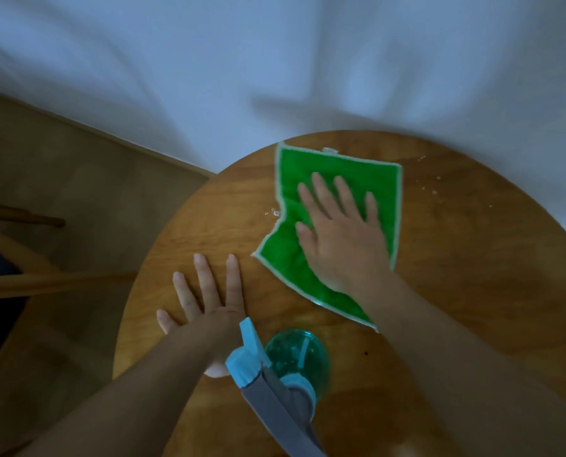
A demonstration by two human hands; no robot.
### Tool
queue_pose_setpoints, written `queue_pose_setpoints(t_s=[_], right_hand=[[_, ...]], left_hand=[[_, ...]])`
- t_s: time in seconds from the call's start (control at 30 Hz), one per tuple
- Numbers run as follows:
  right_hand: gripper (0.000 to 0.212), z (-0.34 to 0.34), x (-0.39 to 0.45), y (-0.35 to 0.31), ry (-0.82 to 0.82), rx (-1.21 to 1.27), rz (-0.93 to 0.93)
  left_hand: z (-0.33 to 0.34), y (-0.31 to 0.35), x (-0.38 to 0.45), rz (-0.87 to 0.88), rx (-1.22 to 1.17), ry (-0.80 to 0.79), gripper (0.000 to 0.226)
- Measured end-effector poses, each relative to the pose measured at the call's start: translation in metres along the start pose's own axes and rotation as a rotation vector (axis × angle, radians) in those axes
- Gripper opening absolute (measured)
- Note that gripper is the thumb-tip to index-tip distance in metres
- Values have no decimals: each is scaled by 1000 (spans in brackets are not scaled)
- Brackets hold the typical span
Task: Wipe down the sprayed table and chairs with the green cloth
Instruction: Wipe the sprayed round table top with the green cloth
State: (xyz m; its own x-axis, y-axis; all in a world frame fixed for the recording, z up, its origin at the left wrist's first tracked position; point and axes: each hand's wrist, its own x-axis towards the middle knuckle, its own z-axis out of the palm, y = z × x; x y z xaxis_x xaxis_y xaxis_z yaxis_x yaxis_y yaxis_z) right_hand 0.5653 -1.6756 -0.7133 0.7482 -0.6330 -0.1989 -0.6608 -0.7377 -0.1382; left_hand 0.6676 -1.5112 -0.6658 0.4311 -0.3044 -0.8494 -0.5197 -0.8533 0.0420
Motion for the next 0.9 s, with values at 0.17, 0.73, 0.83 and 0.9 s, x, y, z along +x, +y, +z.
queue_pose_setpoints(t_s=[0.17,0.73,0.83,0.9], right_hand=[[65,-3,-37,67,67,90,506],[55,2,17,-64,1,22,-202],[58,0,2,-14,48,21,-39],[61,1,-10,29,53,32,158]], left_hand=[[0,8,-11,-40,157,-75,138],[14,9,3,-94,201,-25,132],[12,7,1,-73,176,24,142],[15,4,1,-91,179,46,149]])
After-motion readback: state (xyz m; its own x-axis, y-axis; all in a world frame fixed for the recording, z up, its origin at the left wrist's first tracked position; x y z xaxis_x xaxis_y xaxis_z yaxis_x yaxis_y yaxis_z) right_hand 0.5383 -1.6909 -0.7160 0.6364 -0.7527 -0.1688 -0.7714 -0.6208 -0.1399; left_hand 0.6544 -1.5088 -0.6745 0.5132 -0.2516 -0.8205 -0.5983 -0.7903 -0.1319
